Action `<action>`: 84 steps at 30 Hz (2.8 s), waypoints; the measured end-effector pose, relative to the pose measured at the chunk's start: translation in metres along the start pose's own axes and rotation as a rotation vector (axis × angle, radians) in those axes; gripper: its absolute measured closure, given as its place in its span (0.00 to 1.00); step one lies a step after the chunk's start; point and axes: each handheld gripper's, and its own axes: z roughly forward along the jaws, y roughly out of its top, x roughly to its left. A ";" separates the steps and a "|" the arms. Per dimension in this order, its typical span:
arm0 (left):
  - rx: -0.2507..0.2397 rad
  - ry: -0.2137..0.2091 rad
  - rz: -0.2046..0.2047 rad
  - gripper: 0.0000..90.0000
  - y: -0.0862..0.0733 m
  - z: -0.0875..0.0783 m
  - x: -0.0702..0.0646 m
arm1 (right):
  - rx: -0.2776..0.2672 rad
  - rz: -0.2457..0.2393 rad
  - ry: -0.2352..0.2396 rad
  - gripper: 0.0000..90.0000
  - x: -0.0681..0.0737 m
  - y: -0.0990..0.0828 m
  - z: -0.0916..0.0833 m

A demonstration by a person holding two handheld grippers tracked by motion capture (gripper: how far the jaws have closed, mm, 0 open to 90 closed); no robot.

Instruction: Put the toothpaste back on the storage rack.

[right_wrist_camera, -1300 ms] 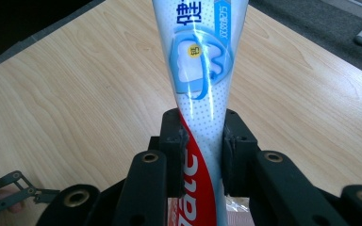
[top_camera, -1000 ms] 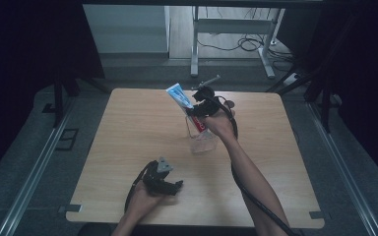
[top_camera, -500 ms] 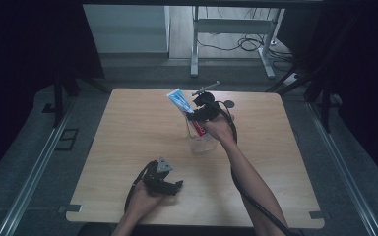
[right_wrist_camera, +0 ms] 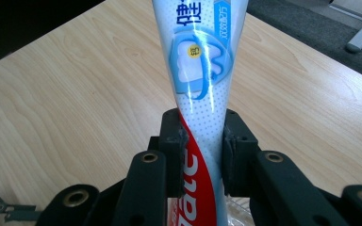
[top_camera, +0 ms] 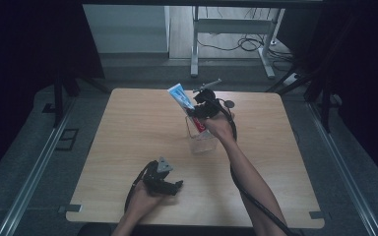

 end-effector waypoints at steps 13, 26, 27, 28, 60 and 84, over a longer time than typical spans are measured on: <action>0.001 0.001 0.000 0.16 0.000 0.000 0.000 | -0.035 -0.025 -0.012 0.80 0.002 -0.010 0.008; 0.002 0.001 0.001 0.16 0.000 0.000 0.000 | -0.046 -0.039 -0.037 0.80 0.000 -0.012 0.007; 0.001 0.000 0.001 0.16 0.000 0.000 0.000 | -0.044 -0.041 -0.040 0.80 0.000 -0.013 0.007; 0.003 0.000 0.003 0.16 0.000 0.000 0.000 | -0.041 -0.045 -0.043 0.80 0.001 -0.014 0.008; 0.005 -0.002 0.002 0.16 0.000 0.000 0.000 | 0.028 -0.034 -0.002 0.79 -0.004 -0.049 0.008; 0.005 -0.003 0.001 0.16 0.000 0.000 0.000 | 0.065 -0.028 0.026 0.66 -0.006 -0.055 0.005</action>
